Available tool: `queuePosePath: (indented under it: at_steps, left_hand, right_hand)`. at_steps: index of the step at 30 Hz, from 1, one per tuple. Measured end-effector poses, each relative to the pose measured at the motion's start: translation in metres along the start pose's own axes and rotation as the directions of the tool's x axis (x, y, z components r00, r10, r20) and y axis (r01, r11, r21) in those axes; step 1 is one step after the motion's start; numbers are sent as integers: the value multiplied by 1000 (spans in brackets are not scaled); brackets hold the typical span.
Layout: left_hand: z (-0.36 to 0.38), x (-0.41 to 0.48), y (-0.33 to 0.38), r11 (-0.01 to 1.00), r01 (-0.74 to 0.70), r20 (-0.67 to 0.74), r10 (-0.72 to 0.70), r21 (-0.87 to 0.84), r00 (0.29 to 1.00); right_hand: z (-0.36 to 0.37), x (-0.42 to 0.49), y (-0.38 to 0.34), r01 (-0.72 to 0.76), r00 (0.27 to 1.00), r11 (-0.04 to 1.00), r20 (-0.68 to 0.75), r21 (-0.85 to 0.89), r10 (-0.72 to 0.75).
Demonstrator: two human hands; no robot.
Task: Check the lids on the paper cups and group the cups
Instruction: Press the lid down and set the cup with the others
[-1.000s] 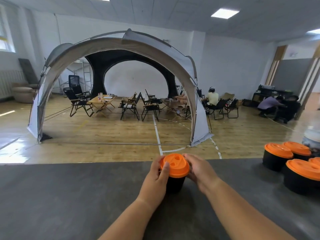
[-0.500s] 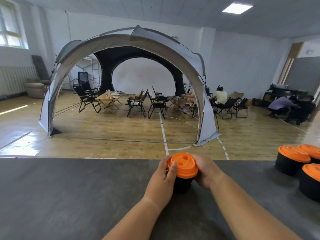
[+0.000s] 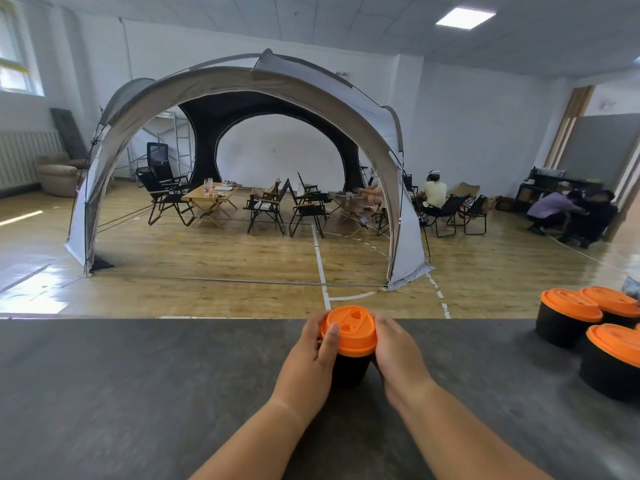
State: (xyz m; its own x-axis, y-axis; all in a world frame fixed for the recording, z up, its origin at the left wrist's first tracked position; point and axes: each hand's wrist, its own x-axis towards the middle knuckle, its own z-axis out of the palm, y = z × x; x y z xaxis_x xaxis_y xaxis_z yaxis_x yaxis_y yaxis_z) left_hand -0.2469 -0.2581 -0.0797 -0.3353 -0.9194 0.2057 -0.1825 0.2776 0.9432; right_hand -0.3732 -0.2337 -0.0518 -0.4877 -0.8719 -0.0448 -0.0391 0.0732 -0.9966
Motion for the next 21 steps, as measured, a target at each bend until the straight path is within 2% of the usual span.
queuePosePath:
  at_steps: [5,11,17,21]
  left_hand:
    - [1,1,0,1000,6,-10,-7,-9,1000]
    - [0,0,0,1000,8,-9,-8,-25,1000]
    - [1,-1,4,1000,1,-17,-1,-13,1000]
    - [1,-1,5,1000,-9,-11,9,-7,1000]
  right_hand:
    - [2,-9,0,14,1000,1000,-28,-15,-15]
    - [1,-14,6,14,999,999,28,34,-15]
    - [4,-21,8,90,996,996,-28,-13,-90]
    - [2,-30,6,71,995,996,66,-49,-68]
